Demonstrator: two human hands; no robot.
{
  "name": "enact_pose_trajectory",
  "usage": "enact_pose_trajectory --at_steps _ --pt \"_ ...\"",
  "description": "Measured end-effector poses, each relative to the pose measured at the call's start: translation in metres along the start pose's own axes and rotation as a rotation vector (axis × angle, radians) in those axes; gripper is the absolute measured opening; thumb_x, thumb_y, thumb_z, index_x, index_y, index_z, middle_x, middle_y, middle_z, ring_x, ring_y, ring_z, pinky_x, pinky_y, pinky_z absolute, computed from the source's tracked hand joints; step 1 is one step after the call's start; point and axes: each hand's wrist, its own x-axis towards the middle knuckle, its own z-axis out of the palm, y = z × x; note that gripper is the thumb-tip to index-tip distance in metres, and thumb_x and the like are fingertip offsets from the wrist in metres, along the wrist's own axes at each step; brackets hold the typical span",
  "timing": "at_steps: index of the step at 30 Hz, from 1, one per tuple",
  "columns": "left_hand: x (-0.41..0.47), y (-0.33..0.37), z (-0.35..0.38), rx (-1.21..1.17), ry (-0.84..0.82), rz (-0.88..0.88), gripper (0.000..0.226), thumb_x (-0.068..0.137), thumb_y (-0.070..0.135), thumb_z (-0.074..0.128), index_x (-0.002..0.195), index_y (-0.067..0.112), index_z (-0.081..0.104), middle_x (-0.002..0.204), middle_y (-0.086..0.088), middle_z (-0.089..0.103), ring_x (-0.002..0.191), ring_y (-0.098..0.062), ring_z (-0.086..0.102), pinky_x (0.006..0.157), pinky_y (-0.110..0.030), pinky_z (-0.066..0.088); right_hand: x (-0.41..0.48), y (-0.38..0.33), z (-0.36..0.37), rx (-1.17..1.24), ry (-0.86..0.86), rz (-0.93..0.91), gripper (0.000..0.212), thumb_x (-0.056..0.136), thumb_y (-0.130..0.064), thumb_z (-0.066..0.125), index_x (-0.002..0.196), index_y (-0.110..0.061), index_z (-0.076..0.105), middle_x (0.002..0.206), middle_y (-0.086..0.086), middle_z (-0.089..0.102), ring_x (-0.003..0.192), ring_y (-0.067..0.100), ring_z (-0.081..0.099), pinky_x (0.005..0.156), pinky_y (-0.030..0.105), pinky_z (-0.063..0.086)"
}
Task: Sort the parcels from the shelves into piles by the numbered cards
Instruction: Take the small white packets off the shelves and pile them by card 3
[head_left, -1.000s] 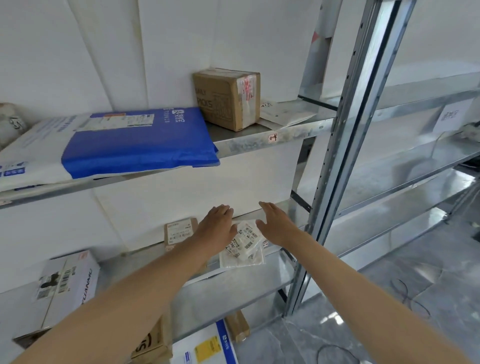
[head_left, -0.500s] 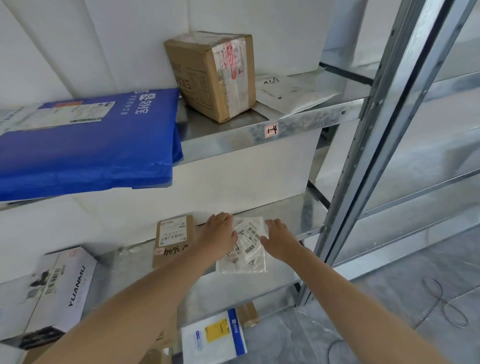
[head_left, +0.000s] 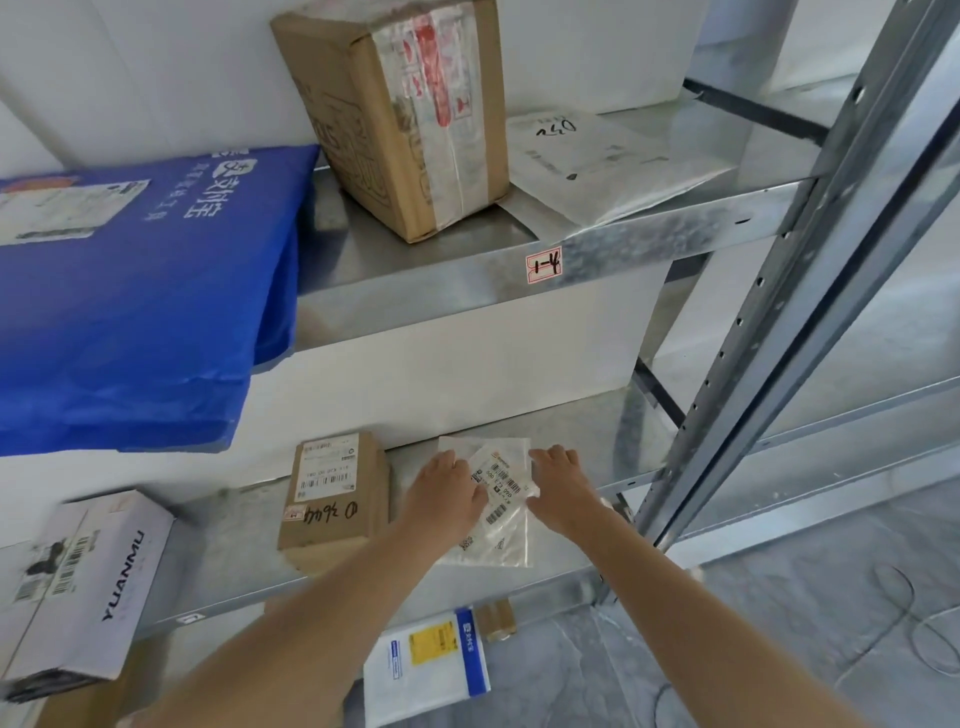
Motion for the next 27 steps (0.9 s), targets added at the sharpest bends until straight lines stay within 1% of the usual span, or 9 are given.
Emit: enact_pose_trajectory --at_steps 3,5,8,10,14,17,20,23,27 --pt "0.003 -0.006 0.005 -0.022 -0.006 -0.016 0.038 0.096 0.039 0.043 0.111 0.006 0.055 0.119 -0.007 0.051 0.116 -0.024 0.048 0.096 -0.035 0.042 0.010 0.002 0.003 0.012 0.054 0.034 0.042 0.088 -0.026 0.063 0.125 -0.013 0.047 0.127 0.003 0.046 0.117 0.020 0.037 0.099 0.031 0.040" --pt "0.003 -0.010 0.007 -0.038 -0.012 -0.026 0.035 0.095 0.037 0.047 0.112 0.007 0.053 0.117 -0.005 0.050 0.114 -0.022 0.048 0.092 -0.033 0.045 0.014 0.004 0.004 0.059 0.082 0.079 0.046 0.090 -0.033 0.063 0.125 -0.009 0.046 0.127 0.005 0.044 0.118 0.020 0.040 0.100 0.032 0.041" --pt "0.003 -0.015 0.012 -0.077 -0.025 -0.092 0.035 0.094 0.036 0.051 0.114 0.007 0.049 0.116 -0.005 0.050 0.109 -0.020 0.049 0.084 -0.031 0.049 0.013 0.001 0.004 0.202 0.105 0.159 0.042 0.092 -0.031 0.061 0.122 -0.007 0.046 0.120 0.007 0.046 0.111 0.020 0.048 0.096 0.031 0.045" --pt "0.006 -0.015 0.015 -0.139 -0.053 -0.173 0.038 0.094 0.035 0.051 0.118 0.006 0.046 0.117 -0.008 0.049 0.110 -0.023 0.048 0.086 -0.033 0.046 0.011 -0.003 0.007 0.276 0.100 0.146 0.036 0.094 -0.030 0.057 0.121 -0.007 0.048 0.118 0.007 0.047 0.111 0.021 0.050 0.096 0.033 0.047" --pt "0.014 -0.007 0.021 -0.191 -0.076 -0.232 0.036 0.093 0.030 0.051 0.119 0.005 0.045 0.119 -0.010 0.049 0.113 -0.028 0.045 0.091 -0.035 0.040 0.007 -0.010 0.016 0.339 0.098 0.098 0.053 0.094 -0.026 0.056 0.142 -0.014 0.036 0.127 0.006 0.044 0.120 0.021 0.037 0.105 0.034 0.036" --pt "0.016 -0.004 0.027 -0.367 -0.017 -0.287 0.029 0.091 0.023 0.056 0.112 0.005 0.047 0.112 -0.008 0.053 0.107 -0.025 0.053 0.082 -0.034 0.052 0.003 -0.019 0.025 0.522 0.157 0.171 0.066 0.091 -0.013 0.059 0.147 -0.014 0.025 0.126 0.004 0.042 0.119 0.021 0.037 0.107 0.034 0.037" --pt "0.012 -0.002 0.033 -0.550 0.059 -0.356 0.019 0.093 0.016 0.055 0.109 0.008 0.051 0.110 -0.006 0.059 0.100 -0.022 0.061 0.075 -0.033 0.058 -0.002 -0.028 0.032 0.725 0.192 0.267 0.067 0.087 -0.002 0.061 0.145 -0.017 0.031 0.123 0.000 0.039 0.121 0.022 0.040 0.102 0.044 0.047" --pt "0.005 0.004 0.031 -0.762 0.143 -0.435 0.024 0.096 0.011 0.048 0.118 0.010 0.058 0.112 -0.005 0.064 0.093 -0.021 0.064 0.070 -0.029 0.057 -0.006 -0.030 0.035 0.708 0.182 0.253 0.066 0.087 -0.002 0.060 0.145 -0.017 0.031 0.132 0.000 0.039 0.126 0.020 0.038 0.102 0.044 0.048" --pt "-0.005 0.005 0.032 -1.033 0.187 -0.538 0.027 0.094 0.008 0.052 0.115 0.020 0.065 0.104 -0.003 0.071 0.086 -0.021 0.069 0.071 -0.039 0.061 -0.011 -0.026 0.037 0.642 0.197 0.195 0.060 0.089 -0.007 0.061 0.143 -0.019 0.038 0.133 -0.002 0.042 0.123 0.016 0.039 0.103 0.038 0.047"
